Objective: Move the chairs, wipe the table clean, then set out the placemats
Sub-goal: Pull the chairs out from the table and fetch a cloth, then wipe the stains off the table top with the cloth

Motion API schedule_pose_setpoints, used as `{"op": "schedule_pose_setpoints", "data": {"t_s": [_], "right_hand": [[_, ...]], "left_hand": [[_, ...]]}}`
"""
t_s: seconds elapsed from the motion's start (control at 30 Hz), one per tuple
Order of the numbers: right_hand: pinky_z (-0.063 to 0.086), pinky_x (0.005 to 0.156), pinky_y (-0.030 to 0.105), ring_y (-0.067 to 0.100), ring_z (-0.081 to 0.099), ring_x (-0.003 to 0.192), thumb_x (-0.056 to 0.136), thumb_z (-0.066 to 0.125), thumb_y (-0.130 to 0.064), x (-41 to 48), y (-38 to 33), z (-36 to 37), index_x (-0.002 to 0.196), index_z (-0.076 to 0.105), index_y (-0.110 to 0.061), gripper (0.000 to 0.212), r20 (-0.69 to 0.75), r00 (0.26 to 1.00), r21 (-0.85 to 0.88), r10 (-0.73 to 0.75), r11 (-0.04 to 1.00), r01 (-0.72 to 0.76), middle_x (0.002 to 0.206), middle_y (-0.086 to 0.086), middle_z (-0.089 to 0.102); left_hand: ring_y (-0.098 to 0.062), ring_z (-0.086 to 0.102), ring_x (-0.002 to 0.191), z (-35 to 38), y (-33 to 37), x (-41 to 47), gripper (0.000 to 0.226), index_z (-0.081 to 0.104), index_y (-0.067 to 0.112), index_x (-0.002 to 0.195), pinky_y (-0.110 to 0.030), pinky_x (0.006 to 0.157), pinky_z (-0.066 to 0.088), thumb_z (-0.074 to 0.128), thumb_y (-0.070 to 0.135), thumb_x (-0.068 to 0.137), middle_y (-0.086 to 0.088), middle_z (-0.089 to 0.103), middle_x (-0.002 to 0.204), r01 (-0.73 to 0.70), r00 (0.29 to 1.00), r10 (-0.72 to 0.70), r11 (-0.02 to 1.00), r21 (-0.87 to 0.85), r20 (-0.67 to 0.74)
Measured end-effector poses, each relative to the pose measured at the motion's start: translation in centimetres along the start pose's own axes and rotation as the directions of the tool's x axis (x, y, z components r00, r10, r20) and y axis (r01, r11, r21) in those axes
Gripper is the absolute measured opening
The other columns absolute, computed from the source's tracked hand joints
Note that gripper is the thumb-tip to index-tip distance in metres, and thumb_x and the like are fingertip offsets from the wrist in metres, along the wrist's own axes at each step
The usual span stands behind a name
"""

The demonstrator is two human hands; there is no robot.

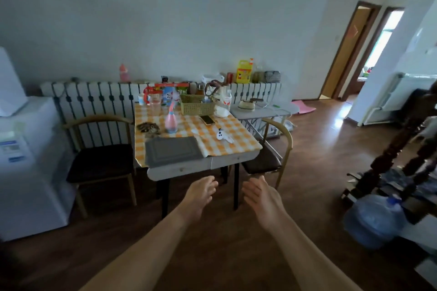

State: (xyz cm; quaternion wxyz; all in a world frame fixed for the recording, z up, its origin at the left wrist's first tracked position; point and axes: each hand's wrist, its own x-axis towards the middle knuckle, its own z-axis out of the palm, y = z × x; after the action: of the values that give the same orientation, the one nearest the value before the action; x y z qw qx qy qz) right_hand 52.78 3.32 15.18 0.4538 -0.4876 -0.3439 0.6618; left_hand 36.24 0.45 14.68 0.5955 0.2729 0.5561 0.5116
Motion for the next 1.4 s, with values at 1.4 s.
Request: {"op": "schedule_pose_setpoints", "data": {"t_s": [1.4], "right_hand": [[0.04, 0.065, 0.024, 0.011, 0.049, 0.073, 0.098, 0.042, -0.035, 58.9, 7.6, 42.4, 0.093, 0.056, -0.02, 0.021, 0.249, 0.86, -0.538, 0.445, 0.802, -0.26, 0.081, -0.003, 0.051]], "left_hand": [[-0.012, 0.055, 0.1, -32.9, 17.0, 48.4, 0.02, 0.055, 0.018, 0.111, -0.033, 0.097, 0.039, 0.04, 0.026, 0.1, 0.0, 0.06, 0.109, 0.137, 0.785, -0.266, 0.955, -0.262, -0.559]]}}
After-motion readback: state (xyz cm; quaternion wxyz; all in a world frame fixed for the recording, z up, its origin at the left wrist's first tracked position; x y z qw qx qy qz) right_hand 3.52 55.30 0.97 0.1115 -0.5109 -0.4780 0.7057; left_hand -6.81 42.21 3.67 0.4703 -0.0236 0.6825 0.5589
